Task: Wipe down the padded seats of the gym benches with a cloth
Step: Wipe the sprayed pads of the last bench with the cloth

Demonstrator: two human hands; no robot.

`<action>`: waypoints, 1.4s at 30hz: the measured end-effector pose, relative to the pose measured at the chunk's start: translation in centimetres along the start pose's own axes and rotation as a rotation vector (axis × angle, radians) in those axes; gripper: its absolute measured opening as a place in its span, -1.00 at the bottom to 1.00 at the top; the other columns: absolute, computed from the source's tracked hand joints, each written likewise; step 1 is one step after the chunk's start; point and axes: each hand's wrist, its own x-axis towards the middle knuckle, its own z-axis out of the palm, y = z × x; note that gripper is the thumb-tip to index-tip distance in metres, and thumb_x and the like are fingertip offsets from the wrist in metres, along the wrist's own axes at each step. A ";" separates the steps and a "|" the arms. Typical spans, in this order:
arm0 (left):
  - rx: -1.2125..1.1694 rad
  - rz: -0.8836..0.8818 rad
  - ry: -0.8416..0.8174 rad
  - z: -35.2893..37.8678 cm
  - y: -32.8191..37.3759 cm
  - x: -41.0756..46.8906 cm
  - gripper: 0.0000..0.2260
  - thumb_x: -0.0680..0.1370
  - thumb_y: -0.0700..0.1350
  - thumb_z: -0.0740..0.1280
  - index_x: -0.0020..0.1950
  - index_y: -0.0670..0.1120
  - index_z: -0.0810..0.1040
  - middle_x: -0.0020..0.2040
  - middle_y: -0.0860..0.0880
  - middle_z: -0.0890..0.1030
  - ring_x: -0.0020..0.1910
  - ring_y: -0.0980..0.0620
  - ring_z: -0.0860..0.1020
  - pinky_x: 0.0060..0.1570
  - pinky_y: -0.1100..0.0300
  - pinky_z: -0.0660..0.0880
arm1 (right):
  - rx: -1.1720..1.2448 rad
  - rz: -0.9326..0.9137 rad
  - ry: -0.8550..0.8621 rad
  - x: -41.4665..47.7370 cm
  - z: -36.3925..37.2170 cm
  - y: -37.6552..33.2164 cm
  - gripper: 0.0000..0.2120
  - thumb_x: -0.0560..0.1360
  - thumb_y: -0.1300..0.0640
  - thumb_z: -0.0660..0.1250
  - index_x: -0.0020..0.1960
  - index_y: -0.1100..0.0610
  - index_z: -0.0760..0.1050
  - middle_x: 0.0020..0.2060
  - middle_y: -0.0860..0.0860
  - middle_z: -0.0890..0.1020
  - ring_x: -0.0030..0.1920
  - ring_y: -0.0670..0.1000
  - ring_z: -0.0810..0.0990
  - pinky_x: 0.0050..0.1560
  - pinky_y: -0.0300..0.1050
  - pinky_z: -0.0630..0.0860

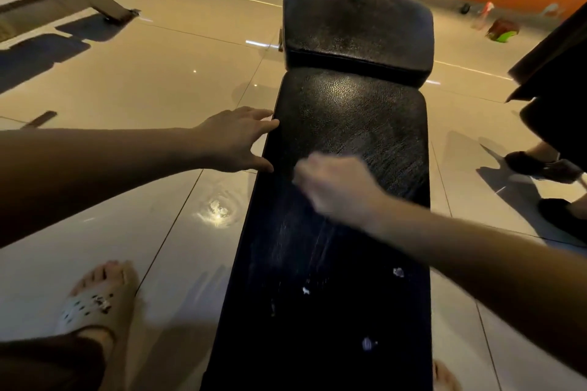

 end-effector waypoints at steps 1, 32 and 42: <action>-0.028 0.002 -0.014 0.3 0.0 -0.6 -0.10 0.48 0.35 0.36 0.67 0.01 0.04 0.67 -0.04 0.04 0.62 -0.10 0.06 0.52 -0.04 0.16 | -0.065 0.133 0.032 1.1 -0.2 2.4 -0.86 0.60 0.05 0.34 -0.01 0.13 0.53 -0.22 0.11 0.60 -0.32 0.20 0.63 -0.41 -0.04 0.47; -0.031 -0.013 -0.079 4.3 3.6 -9.0 0.03 0.40 0.38 0.43 0.67 0.02 -0.01 0.68 -0.01 -0.05 0.63 -0.08 -0.01 0.55 -0.01 0.09 | 0.170 -0.303 -0.289 -10.1 -1.7 -14.1 -0.78 0.47 0.16 0.34 0.10 0.10 0.44 -0.22 0.09 0.55 -0.37 0.11 0.56 -0.47 -0.14 0.27; -0.042 -0.012 -0.103 5.2 5.0 -10.2 0.14 0.34 0.43 0.45 0.67 -0.02 -0.08 0.68 -0.01 -0.09 0.63 -0.05 -0.05 0.57 0.01 0.04 | -0.082 0.289 -0.024 -4.4 -1.8 -3.5 -0.82 0.68 0.01 0.18 0.15 0.10 0.43 -0.12 0.09 0.59 -0.22 0.16 0.63 -0.33 -0.07 0.37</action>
